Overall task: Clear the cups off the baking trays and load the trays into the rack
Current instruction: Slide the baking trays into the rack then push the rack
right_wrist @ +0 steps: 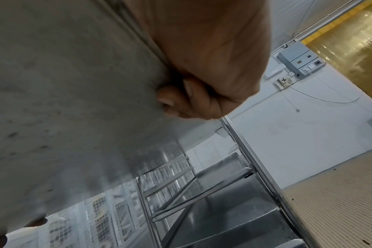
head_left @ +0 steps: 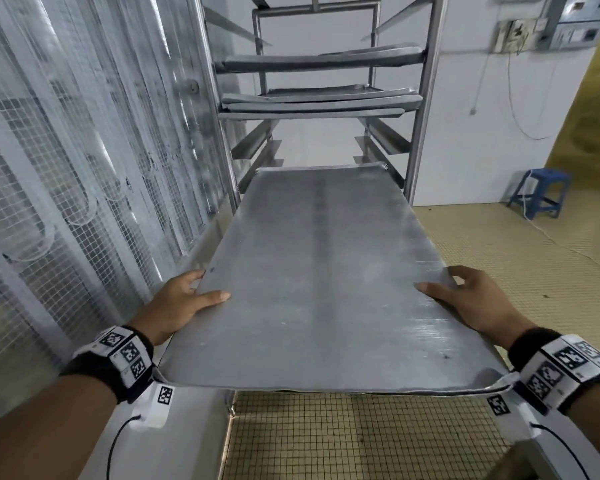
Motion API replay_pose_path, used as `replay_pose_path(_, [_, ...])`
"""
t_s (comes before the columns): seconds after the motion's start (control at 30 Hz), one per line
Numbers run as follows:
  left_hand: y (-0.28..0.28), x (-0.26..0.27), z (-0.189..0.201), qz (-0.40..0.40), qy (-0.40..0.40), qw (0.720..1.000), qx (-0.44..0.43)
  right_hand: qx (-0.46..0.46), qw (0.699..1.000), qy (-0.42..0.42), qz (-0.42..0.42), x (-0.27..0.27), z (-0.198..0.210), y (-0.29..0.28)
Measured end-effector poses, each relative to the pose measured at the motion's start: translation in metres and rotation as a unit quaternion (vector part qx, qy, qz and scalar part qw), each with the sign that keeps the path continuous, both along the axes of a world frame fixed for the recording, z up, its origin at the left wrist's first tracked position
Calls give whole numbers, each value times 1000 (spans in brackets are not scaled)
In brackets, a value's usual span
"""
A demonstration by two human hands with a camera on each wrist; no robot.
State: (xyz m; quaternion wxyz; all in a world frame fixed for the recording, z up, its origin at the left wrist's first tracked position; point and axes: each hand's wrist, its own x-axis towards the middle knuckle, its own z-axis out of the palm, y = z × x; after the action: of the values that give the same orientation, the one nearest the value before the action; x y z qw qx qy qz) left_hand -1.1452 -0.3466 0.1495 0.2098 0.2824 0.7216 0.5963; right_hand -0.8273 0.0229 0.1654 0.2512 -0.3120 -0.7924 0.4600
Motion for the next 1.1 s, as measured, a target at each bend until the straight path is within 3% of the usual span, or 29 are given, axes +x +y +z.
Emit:
replay_pose_path(0.57, [62,-54,25,-5,-3,1000,-9,-9,999,-46,3,-78,13,73])
replay_pose_path(1.1, [100,-110,33,5,-19,999,-30,14,996,-83,-33,-123,25,87])
